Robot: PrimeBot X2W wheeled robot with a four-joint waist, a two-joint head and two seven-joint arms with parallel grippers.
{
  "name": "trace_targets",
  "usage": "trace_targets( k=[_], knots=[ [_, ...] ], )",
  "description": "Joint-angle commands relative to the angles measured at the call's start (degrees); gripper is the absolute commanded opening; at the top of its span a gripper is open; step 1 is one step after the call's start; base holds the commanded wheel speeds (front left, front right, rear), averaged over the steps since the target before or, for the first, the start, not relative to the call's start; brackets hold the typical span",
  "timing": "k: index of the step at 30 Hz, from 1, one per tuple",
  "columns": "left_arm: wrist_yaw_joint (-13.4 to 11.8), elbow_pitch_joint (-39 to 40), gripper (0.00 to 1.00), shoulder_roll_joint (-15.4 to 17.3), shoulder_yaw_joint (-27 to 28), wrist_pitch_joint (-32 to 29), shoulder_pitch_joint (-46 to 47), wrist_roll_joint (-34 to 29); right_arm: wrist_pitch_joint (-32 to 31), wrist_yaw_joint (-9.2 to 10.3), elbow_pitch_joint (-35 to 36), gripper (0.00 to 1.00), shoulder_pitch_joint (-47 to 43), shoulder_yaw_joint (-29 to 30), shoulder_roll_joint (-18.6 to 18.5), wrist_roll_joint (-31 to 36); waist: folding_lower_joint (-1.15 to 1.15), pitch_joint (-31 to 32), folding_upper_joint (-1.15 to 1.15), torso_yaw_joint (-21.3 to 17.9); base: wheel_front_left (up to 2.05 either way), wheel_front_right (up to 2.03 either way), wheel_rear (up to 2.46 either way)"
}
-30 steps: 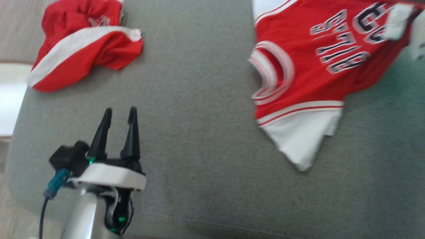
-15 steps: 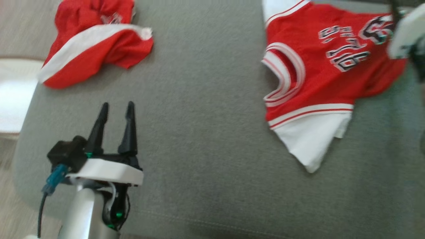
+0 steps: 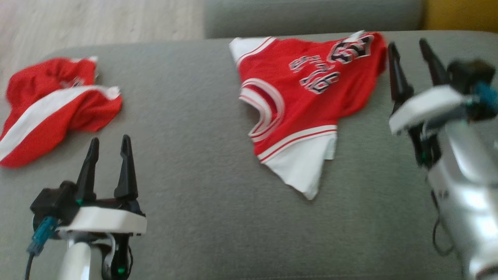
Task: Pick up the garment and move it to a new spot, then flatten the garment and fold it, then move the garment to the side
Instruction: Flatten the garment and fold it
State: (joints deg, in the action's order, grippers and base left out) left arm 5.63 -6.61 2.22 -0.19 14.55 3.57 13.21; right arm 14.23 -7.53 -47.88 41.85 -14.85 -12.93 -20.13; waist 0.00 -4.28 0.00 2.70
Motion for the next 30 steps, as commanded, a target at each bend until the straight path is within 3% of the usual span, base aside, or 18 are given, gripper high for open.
trace_targets(
  k=[1,8,18,22,27,30],
  knots=[
    [0.2,2.2,1.0,0.7,2.1,0.4,1.1,-0.4,0.7,0.04,2.8,1.0,-0.4,-0.4,0.9,0.2,0.0,2.1,0.0,-2.6,0.0,0.0,0.0],
    [0.6,1.0,1.0,0.7,1.6,0.4,-0.7,-0.2,0.7,0.04,21.6,1.0,-18.4,7.1,4.8,4.9,0.0,3.0,0.0,-5.6,0.0,0.0,0.0],
    [1.4,-3.8,1.0,1.5,-0.6,-1.2,1.7,1.1,0.8,0.04,25.0,1.0,-23.6,8.5,7.2,7.3,0.0,2.6,0.0,-6.8,0.0,0.0,0.0],
    [1.8,-7.2,1.0,4.5,-5.8,-12.7,7.9,5.3,0.5,0.04,24.5,1.0,-23.2,8.1,7.4,7.3,0.0,2.1,0.0,-7.1,0.0,0.0,0.0],
    [1.8,-10.2,1.0,11.5,-15.0,-33.2,17.4,19.5,0.5,0.04,24.3,1.0,-22.4,6.9,8.2,6.6,0.0,0.8,0.0,-9.1,0.0,0.0,0.0],
    [1.8,-11.7,1.0,15.7,-19.3,-41.4,21.9,27.0,0.5,0.04,24.1,1.0,-21.6,5.8,8.7,5.9,0.0,-0.4,0.0,-11.0,0.0,0.0,0.0]
  ],
)
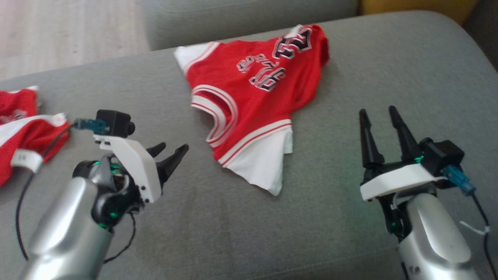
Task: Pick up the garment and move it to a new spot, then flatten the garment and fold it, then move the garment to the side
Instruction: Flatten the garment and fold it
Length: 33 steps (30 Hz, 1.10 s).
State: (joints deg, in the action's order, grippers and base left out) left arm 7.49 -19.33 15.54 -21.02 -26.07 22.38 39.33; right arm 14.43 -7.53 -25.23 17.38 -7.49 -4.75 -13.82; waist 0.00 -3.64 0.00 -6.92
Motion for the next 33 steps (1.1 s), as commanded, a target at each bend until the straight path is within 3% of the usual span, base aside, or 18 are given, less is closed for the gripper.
trace_targets(
  k=[1,5,13,26,27,28,29,30,33],
  knots=[
    [0.0,0.4,1.0,3.5,0.2,-2.7,4.3,2.9,0.3,0.04,1.4,1.0,3.2,-1.9,0.7,-0.6,0.0,-1.5,0.0,-2.1,0.0,0.0,0.0],
    [0.0,-2.0,1.0,6.6,-3.9,-5.7,8.6,9.2,0.4,0.04,1.7,1.0,4.4,-2.8,1.2,-1.4,0.0,-3.7,0.0,-5.0,0.0,0.0,0.0],
    [0.0,-9.6,1.0,10.3,-13.0,-4.1,16.5,13.5,0.5,0.04,2.7,1.0,6.6,-4.2,1.8,-2.7,0.0,-7.7,0.0,-10.3,0.0,0.0,0.0],
    [0.0,-16.7,0.98,11.9,-22.5,-1.9,22.3,19.3,0.6,0.04,4.0,1.0,6.9,-4.8,1.9,-4.4,0.0,-9.7,0.0,-12.1,0.0,0.0,0.0],
    [0.0,-16.9,0.85,11.9,-23.1,-1.7,22.7,19.9,0.6,0.04,4.0,1.0,7.0,-5.0,1.9,-4.5,0.0,-9.8,0.0,-12.0,0.0,0.0,0.0],
    [0.0,-17.0,0.5,11.8,-23.7,-1.5,23.0,20.6,0.6,0.04,3.9,1.0,7.1,-5.1,1.9,-4.7,0.0,-9.9,0.0,-11.9,0.0,0.0,0.0],
    [0.0,-16.9,0.2,11.8,-24.3,-1.3,23.3,21.4,0.6,0.04,3.9,1.0,7.2,-5.2,1.9,-4.8,0.0,-9.9,0.0,-11.8,0.0,0.0,0.0],
    [0.0,-16.9,0.0,11.8,-25.0,-1.1,23.5,22.1,0.6,0.04,3.8,1.0,7.3,-5.3,1.9,-4.9,0.0,-10.0,0.0,-11.7,0.0,0.0,0.0],
    [0.0,-16.5,0.0,12.1,-27.2,-0.8,24.2,23.9,0.6,0.04,3.4,1.0,7.4,-5.3,1.9,-5.0,0.0,-9.7,0.0,-10.9,0.0,0.0,0.0]
  ],
)
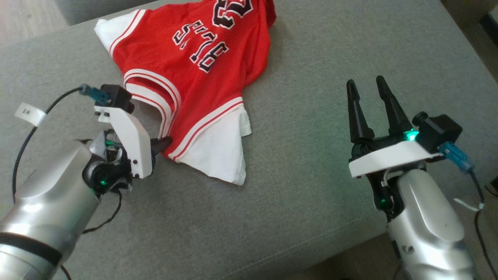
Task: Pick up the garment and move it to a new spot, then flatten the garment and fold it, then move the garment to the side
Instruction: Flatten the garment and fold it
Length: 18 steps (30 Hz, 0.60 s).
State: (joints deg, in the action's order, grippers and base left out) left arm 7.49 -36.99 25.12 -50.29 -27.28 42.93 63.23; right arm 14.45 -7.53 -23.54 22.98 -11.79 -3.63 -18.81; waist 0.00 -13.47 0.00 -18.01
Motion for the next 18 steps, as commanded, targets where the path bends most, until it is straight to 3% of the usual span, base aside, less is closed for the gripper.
trace_targets(
  k=[1,7,18],
  knots=[
    [0.0,1.4,0.0,2.7,1.5,0.6,4.0,0.7,0.5,0.04,1.5,1.0,1.8,-0.8,0.7,0.2,0.0,0.4,0.0,0.5,0.0,0.0,0.0],
    [0.0,1.9,0.0,5.4,0.7,1.8,5.5,5.3,0.5,0.04,0.4,1.0,1.0,0.0,0.7,1.4,0.0,3.2,0.0,3.1,0.0,0.0,0.0],
    [-0.5,-4.0,0.0,13.7,2.9,0.8,4.0,9.8,0.5,0.04,-1.6,1.0,-0.3,-0.1,0.4,2.2,0.0,6.3,0.0,7.1,0.0,0.0,0.0]
  ],
)
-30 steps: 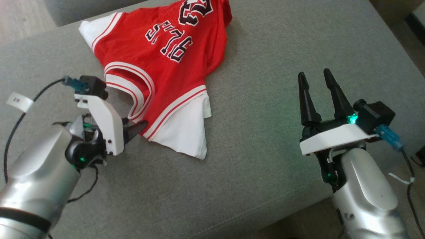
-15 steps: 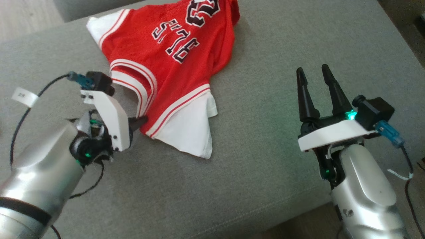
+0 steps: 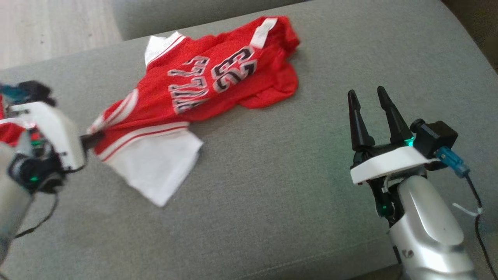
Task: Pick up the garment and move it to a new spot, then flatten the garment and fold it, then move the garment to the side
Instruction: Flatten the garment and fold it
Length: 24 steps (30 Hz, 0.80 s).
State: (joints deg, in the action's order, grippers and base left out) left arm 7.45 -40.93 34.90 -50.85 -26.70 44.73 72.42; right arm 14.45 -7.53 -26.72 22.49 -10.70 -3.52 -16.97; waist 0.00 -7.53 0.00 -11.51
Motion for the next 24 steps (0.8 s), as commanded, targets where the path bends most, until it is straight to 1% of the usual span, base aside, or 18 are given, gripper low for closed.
trace_targets(
  k=[1,6,10,11,12,13,15,17,21,24],
  knots=[
    [-0.7,-0.8,0.0,4.6,3.8,0.5,1.7,0.9,0.5,0.04,1.5,1.0,0.1,-1.2,0.2,0.4,0.0,0.4,0.0,0.7,0.0,0.0,0.0],
    [-2.5,-5.2,0.0,7.4,4.6,2.4,-0.4,0.8,-0.2,0.04,1.5,1.0,-0.3,-1.2,-0.5,0.2,0.0,0.3,0.0,1.5,0.0,0.0,0.0],
    [-2.4,-7.5,0.0,7.6,5.2,3.2,-1.8,1.8,-0.6,0.04,1.6,1.0,-0.4,-1.1,-0.9,0.1,0.0,0.2,0.0,2.0,0.0,0.0,0.0],
    [-2.3,-8.0,0.02,7.3,5.3,3.5,-2.1,2.0,-0.7,0.04,1.6,1.0,-0.5,-1.1,-1.0,0.1,0.0,0.2,0.0,2.2,0.0,0.0,0.0],
    [-2.0,-8.2,0.82,6.9,5.3,3.7,-2.3,2.2,-0.8,0.04,1.7,1.0,-0.5,-0.9,-1.1,0.2,0.0,0.2,0.0,2.5,0.0,0.0,0.0],
    [-1.7,-8.3,1.0,6.3,5.4,3.8,-2.3,2.5,-0.9,0.04,1.7,1.0,-0.6,-0.9,-1.1,0.2,0.0,0.3,0.0,2.9,0.0,0.0,0.0],
    [-1.3,-8.1,1.0,5.4,5.5,5.1,-2.0,2.4,-1.1,0.04,1.6,1.0,-0.8,-0.9,-1.2,0.2,0.0,0.6,0.0,3.6,0.0,0.0,0.0],
    [-1.0,-7.6,1.0,5.2,4.7,6.7,-1.7,0.9,-1.2,0.04,1.6,1.0,-1.1,-0.9,-1.1,0.2,0.0,1.1,0.0,4.3,0.0,0.0,0.0],
    [-0.7,-5.2,1.0,6.1,3.0,11.4,-1.0,-3.3,-1.2,0.04,1.7,1.0,-2.0,-0.7,-1.1,0.1,0.0,2.5,0.0,5.6,0.0,0.0,0.0],
    [-2.6,-1.8,1.0,7.0,3.4,18.1,-0.8,-6.2,-1.1,0.04,1.8,1.0,-3.0,0.0,-1.1,0.1,0.0,3.6,0.0,6.6,0.0,0.0,0.0]
  ],
)
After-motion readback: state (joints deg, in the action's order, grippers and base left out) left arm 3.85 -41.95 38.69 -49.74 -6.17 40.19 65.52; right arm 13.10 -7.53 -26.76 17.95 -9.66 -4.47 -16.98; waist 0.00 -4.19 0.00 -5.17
